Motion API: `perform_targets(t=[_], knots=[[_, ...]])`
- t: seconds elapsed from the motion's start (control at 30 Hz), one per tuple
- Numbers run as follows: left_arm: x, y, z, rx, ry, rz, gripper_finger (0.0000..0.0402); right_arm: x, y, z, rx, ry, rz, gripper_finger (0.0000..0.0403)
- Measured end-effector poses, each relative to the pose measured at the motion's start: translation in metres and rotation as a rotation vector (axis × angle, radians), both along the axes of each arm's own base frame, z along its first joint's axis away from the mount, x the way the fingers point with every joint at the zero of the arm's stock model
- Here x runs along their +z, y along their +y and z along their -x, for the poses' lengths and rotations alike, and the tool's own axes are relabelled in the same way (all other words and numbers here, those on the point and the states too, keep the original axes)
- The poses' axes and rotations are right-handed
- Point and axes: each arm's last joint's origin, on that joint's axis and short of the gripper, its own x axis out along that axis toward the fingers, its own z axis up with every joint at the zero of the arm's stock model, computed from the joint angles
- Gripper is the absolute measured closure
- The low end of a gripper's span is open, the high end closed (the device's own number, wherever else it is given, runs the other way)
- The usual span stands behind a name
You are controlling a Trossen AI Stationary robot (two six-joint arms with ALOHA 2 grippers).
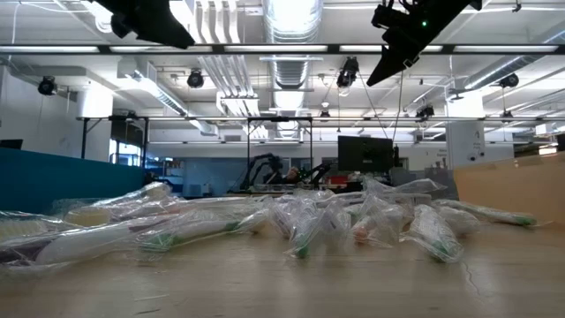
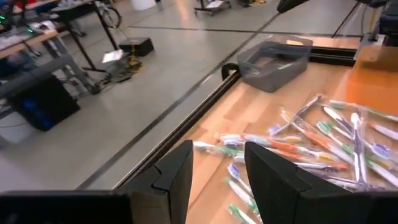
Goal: Pick & Place Toothbrushes
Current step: Put the purple toothbrush into the orange bin
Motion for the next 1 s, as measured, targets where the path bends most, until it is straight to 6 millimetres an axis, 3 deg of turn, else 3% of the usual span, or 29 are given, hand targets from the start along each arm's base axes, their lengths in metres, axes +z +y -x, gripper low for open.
perform_targets(t=[0.37,0.73,1.0], knots=[[-0.015,0.039,-0.032,-0.107,0.065,0.084,0.025,-0.023,-0.005,-0.01,-0.052,0.1,-0.111,0.0394],[-0.051,0.073,-0.064,-0.136,0.191,0.163,0.025,-0.058,-0.01,-0.021,-0.082,0.308,-0.227,0.0393],[-0.068,0.091,-0.08,-0.225,0.186,0.236,0.025,-0.079,-0.015,-0.032,-0.065,0.352,-0.329,0.0345]])
